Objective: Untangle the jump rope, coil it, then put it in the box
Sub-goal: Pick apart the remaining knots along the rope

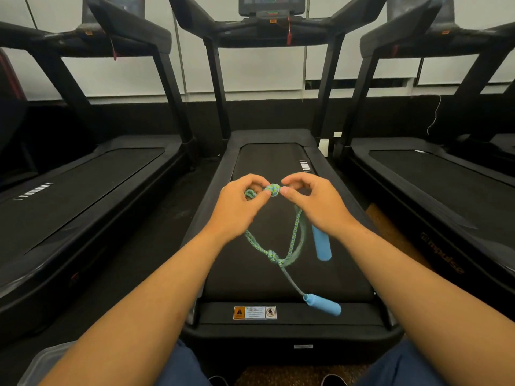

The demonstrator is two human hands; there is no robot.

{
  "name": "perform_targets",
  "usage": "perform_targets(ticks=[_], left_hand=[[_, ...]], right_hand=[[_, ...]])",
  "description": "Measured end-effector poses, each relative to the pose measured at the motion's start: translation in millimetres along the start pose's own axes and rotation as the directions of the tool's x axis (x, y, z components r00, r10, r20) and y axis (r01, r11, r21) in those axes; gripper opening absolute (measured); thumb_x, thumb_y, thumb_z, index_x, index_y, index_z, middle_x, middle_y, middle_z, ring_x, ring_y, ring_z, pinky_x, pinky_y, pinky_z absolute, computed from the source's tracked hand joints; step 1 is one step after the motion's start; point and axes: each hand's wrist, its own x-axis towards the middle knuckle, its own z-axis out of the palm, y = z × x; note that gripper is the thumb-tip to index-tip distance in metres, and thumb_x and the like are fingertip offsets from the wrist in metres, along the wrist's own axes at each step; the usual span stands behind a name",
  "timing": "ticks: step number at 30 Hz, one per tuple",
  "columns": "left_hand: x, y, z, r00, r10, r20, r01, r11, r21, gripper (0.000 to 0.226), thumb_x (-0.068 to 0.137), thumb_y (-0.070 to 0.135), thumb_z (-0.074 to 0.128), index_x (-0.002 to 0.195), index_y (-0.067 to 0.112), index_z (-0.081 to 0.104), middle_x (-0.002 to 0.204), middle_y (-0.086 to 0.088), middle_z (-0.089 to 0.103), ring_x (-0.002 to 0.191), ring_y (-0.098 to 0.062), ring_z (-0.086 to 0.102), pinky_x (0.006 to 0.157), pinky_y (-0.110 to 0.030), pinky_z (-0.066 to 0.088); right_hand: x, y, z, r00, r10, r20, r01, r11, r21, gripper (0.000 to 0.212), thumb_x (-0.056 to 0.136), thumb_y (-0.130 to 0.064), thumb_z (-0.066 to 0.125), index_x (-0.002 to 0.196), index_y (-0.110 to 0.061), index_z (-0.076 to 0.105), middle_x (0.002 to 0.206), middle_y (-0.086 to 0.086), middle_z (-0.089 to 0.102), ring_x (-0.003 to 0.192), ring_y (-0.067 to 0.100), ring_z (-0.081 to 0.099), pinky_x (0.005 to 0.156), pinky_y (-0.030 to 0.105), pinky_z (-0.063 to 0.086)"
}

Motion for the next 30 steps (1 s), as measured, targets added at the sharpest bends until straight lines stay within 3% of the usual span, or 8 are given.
perform_targets(ticks=[5, 13, 17, 20, 23, 25, 27, 30], left_hand=[[1.3, -2.8, 5.0, 0.997, -0.009, -0.082, 0.012, 0.999, 0.035, 0.006, 0.091, 0.024, 0.071, 0.091, 0.028, 0.067, 0.08, 0.003, 0.068, 0.048, -0.009, 0.049, 0.05, -0.033, 0.045], [-4.9, 3.8, 5.8, 0.998, 0.068, -0.007, -0.068, 0.998, 0.018, 0.004, 0.094, 0.019, 0.07, 0.098, 0.019, 0.068, 0.082, 0.0, 0.069, 0.045, -0.014, 0.04, 0.044, -0.024, 0.035], [-2.5, 2.0, 2.0, 0.999, 0.045, 0.014, -0.045, 0.999, -0.022, 0.004, 0.095, 0.019, 0.067, 0.098, 0.022, 0.068, 0.087, 0.004, 0.069, 0.048, -0.017, 0.048, 0.045, -0.032, 0.043], [-1.1, -1.0, 2.2, 0.999, -0.016, 0.032, 0.018, 0.998, -0.056, 0.005, 0.096, 0.015, 0.065, 0.099, 0.018, 0.068, 0.09, 0.003, 0.07, 0.048, -0.014, 0.051, 0.048, -0.03, 0.045], [-2.5, -2.0, 4.3, 0.984, 0.174, 0.037, -0.178, 0.972, 0.155, 0.013, 0.092, 0.013, 0.069, 0.104, 0.017, 0.071, 0.097, 0.007, 0.07, 0.074, -0.002, 0.061, 0.067, -0.021, 0.048], [-1.8, -3.6, 6.3, 0.937, 0.34, 0.074, -0.343, 0.867, 0.36, 0.021, 0.088, 0.015, 0.072, 0.109, 0.018, 0.073, 0.104, 0.007, 0.069, 0.09, -0.006, 0.064, 0.079, -0.024, 0.052], [0.0, -2.6, 7.6, 0.907, 0.416, 0.068, -0.399, 0.793, 0.46, 0.02, 0.088, 0.018, 0.071, 0.107, 0.018, 0.074, 0.103, 0.007, 0.068, 0.086, -0.009, 0.065, 0.077, -0.03, 0.056], [1.3, -0.4, 10.8, 0.89, 0.456, 0.026, -0.409, 0.77, 0.49, 0.013, 0.089, 0.021, 0.068, 0.1, 0.017, 0.073, 0.098, 0.006, 0.069, 0.08, -0.012, 0.066, 0.07, -0.036, 0.056]], right_hand=[[1.1, -9.3, 5.7, 0.98, -0.114, -0.161, 0.105, 0.992, -0.065, 0.008, 0.087, -0.028, 0.079, 0.083, -0.031, 0.073, 0.089, -0.008, 0.067, 0.068, -0.005, 0.057, 0.064, 0.012, 0.04], [2.0, -11.1, 3.2, 1.0, -0.001, -0.02, 0.0, 0.999, -0.045, 0.008, 0.088, -0.03, 0.078, 0.089, -0.022, 0.079, 0.081, -0.008, 0.076, 0.076, -0.001, 0.067, 0.069, 0.01, 0.048], [4.8, -10.9, 2.2, 0.999, 0.048, -0.006, -0.048, 0.999, 0.015, 0.011, 0.09, -0.027, 0.075, 0.082, -0.02, 0.077, 0.078, 0.001, 0.075, 0.069, 0.003, 0.063, 0.066, 0.021, 0.049], [4.7, -11.0, 4.2, 0.997, 0.075, -0.004, -0.076, 0.997, -0.025, 0.014, 0.09, -0.024, 0.072, 0.079, -0.015, 0.074, 0.078, 0.008, 0.073, 0.062, 0.005, 0.056, 0.059, 0.021, 0.044], [2.5, -9.9, 5.7, 0.996, 0.084, 0.025, -0.081, 0.991, -0.108, 0.018, 0.091, -0.023, 0.068, 0.078, -0.011, 0.072, 0.065, 0.003, 0.065, 0.054, 0.001, 0.048, 0.051, 0.015, 0.039], [2.0, -10.9, 5.0, 0.997, 0.07, 0.037, -0.065, 0.988, -0.142, 0.02, 0.092, -0.021, 0.066, 0.077, -0.009, 0.071, 0.062, -0.003, 0.06, 0.052, 0.001, 0.047, 0.049, 0.014, 0.037], [2.3, -12.0, 4.5, 0.998, 0.056, 0.039, -0.048, 0.985, -0.164, 0.02, 0.092, -0.022, 0.065, 0.078, -0.009, 0.071, 0.063, -0.002, 0.061, 0.052, 0.001, 0.047, 0.05, 0.015, 0.038], [2.5, -11.9, 3.0, 0.999, 0.048, 0.021, -0.044, 0.985, -0.168, 0.02, 0.092, -0.024, 0.067, 0.078, -0.01, 0.071, 0.063, -0.002, 0.061, 0.052, 0.001, 0.047, 0.049, 0.015, 0.038]])
